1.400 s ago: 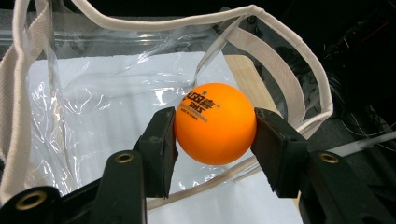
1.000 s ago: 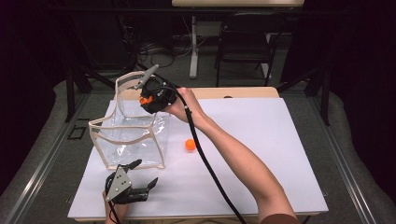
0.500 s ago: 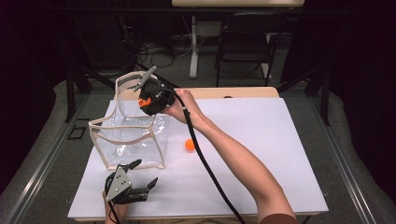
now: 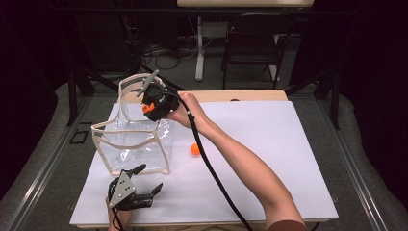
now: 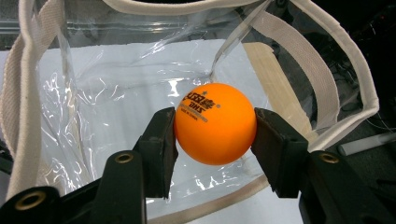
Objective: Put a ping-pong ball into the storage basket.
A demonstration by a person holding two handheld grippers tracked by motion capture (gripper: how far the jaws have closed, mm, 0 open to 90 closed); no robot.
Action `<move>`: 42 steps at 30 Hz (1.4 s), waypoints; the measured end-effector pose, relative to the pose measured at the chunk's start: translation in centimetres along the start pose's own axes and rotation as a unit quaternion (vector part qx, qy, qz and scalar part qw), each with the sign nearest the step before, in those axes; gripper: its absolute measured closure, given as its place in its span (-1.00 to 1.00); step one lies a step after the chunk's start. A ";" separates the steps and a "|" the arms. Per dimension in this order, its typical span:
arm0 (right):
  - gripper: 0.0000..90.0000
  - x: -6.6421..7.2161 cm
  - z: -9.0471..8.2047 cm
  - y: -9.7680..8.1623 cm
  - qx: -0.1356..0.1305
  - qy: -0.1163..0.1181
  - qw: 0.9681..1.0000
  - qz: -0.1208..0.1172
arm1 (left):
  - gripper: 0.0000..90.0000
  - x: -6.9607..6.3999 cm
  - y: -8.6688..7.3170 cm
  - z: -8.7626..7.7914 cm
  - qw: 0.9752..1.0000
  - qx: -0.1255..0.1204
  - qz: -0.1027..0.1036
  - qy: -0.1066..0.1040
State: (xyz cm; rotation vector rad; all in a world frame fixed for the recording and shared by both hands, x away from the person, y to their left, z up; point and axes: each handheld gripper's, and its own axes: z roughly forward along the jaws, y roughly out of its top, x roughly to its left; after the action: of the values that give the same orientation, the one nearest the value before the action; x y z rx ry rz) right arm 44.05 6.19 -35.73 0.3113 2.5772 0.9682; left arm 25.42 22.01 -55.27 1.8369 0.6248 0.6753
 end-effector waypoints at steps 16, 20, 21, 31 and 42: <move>0.12 0.0 0.6 0.0 0.015 0.011 1.000 0.000 | -0.65 0.0 0.0 0.1 1.000 -0.001 -0.002 0.000; 0.12 0.1 0.6 0.0 0.019 0.014 1.000 0.000 | -0.65 0.0 0.0 0.1 1.000 0.000 -0.001 0.000; 0.12 0.1 0.7 0.0 0.019 0.014 1.000 -0.001 | -0.65 0.0 0.0 0.1 1.000 0.000 -0.001 0.000; -0.21 0.0 0.2 -0.2 0.005 -0.002 1.000 0.027 | -0.65 0.0 0.0 0.0 1.000 -0.001 -0.001 0.000; -0.68 -1.1 -2.5 -1.0 -0.066 0.009 0.995 0.074 | -0.65 0.0 0.0 0.0 1.000 -0.001 -0.001 0.000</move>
State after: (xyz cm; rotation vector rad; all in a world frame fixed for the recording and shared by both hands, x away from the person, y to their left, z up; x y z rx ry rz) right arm 43.93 3.63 -34.35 0.4652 2.5199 1.1914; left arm 25.44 21.98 -55.29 1.8344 0.6266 0.6735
